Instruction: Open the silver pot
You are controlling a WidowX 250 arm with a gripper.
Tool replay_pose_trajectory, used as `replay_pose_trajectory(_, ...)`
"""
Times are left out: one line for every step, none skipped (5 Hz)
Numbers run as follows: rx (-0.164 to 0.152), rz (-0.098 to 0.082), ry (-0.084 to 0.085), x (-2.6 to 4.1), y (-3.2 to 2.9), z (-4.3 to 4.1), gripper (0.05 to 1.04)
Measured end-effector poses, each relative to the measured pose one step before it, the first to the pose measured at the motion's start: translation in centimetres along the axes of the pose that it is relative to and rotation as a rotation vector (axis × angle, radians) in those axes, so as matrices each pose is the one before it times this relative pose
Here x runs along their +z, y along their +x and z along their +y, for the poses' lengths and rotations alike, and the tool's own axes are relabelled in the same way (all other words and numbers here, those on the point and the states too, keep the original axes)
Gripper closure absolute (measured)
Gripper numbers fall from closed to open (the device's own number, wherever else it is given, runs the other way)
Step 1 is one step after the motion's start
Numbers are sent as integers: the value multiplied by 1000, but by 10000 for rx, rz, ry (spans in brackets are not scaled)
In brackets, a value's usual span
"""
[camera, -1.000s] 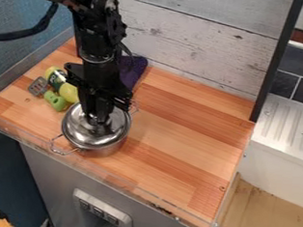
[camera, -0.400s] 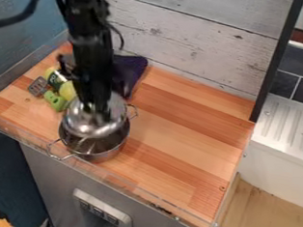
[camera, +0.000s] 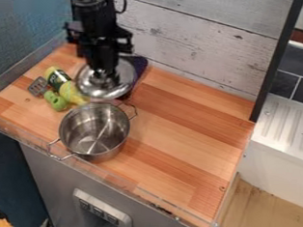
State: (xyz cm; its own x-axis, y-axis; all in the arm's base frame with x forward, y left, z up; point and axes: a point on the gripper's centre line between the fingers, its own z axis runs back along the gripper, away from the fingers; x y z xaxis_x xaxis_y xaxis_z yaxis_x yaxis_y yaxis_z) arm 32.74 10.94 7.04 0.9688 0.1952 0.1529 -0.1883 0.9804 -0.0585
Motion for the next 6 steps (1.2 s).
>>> replay_pose_trajectory(251,34,590,-997,2206,1280,801)
replay_pose_trajectory(115,62,231,-1369,1723,300,801)
replay_pose_trajectory(122,73,108,-1237,1497,349,801)
replay_pose_trajectory(-11,110,28,-1480,874,129,801)
replay_pose_trajectory(-106,138,-12,-229,299,30,744)
replay_pose_trajectory(71,100,-75,31,-184,-122,443)
